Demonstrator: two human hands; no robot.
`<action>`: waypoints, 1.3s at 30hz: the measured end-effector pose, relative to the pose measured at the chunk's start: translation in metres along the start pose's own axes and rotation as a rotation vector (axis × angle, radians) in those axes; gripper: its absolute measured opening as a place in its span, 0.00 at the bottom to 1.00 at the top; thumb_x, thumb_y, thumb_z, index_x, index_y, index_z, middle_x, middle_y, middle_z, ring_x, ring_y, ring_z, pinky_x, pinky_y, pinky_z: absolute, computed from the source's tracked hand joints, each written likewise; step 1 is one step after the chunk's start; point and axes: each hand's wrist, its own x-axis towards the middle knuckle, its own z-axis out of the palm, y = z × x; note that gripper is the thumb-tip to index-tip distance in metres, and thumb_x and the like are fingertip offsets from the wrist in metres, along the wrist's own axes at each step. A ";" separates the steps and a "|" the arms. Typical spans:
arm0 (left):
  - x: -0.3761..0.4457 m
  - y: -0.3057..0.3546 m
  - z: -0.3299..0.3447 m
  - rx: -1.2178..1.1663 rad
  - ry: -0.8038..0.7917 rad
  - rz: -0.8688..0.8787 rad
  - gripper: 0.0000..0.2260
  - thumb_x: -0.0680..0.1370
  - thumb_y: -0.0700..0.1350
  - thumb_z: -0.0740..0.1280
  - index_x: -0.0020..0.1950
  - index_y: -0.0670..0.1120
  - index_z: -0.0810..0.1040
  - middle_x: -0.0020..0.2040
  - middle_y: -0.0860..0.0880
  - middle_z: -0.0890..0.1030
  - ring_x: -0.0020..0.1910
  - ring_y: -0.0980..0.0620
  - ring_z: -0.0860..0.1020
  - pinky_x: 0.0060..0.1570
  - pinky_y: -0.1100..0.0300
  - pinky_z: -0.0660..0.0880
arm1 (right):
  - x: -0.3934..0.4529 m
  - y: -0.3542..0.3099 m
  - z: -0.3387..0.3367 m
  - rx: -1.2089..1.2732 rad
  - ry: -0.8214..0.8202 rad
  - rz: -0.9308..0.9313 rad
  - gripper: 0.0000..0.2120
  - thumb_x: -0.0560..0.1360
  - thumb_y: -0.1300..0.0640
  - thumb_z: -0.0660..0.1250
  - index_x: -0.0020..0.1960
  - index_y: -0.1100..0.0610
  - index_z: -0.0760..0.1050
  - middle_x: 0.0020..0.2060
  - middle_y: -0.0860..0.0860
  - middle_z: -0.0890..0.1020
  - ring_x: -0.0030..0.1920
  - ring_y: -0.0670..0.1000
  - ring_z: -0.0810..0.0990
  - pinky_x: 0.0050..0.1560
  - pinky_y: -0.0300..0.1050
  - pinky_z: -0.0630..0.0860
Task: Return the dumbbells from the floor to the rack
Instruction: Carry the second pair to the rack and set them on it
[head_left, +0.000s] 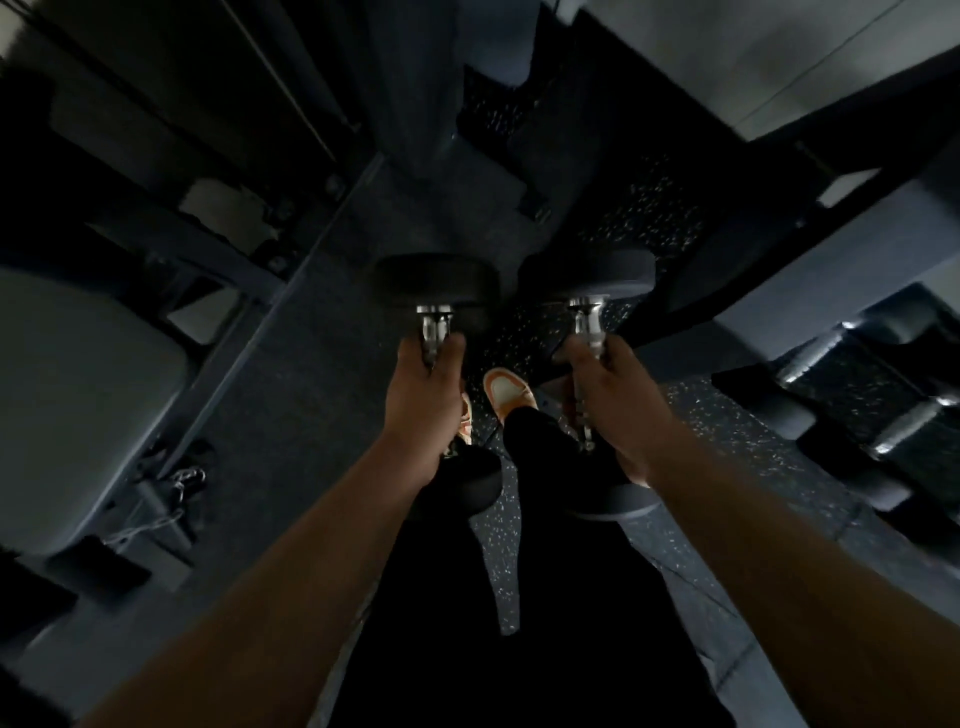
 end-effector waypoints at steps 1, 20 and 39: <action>-0.009 0.009 -0.002 -0.014 -0.023 -0.004 0.07 0.77 0.60 0.64 0.47 0.58 0.73 0.34 0.54 0.78 0.26 0.60 0.76 0.25 0.62 0.71 | -0.012 -0.003 -0.002 0.021 0.012 -0.012 0.19 0.73 0.36 0.64 0.54 0.49 0.73 0.39 0.53 0.80 0.36 0.52 0.78 0.39 0.51 0.76; -0.185 0.058 0.093 0.282 -0.477 0.140 0.10 0.81 0.53 0.64 0.60 0.51 0.73 0.34 0.48 0.75 0.28 0.53 0.72 0.29 0.56 0.70 | -0.205 0.090 -0.134 0.454 0.453 0.021 0.15 0.77 0.40 0.61 0.50 0.52 0.73 0.36 0.53 0.81 0.34 0.51 0.80 0.34 0.48 0.77; -0.415 0.026 0.362 0.381 -0.761 0.255 0.06 0.80 0.53 0.65 0.54 0.53 0.76 0.36 0.44 0.77 0.29 0.50 0.75 0.28 0.57 0.72 | -0.324 0.248 -0.416 0.613 0.647 -0.040 0.13 0.78 0.44 0.61 0.52 0.54 0.71 0.36 0.54 0.79 0.32 0.50 0.76 0.31 0.47 0.74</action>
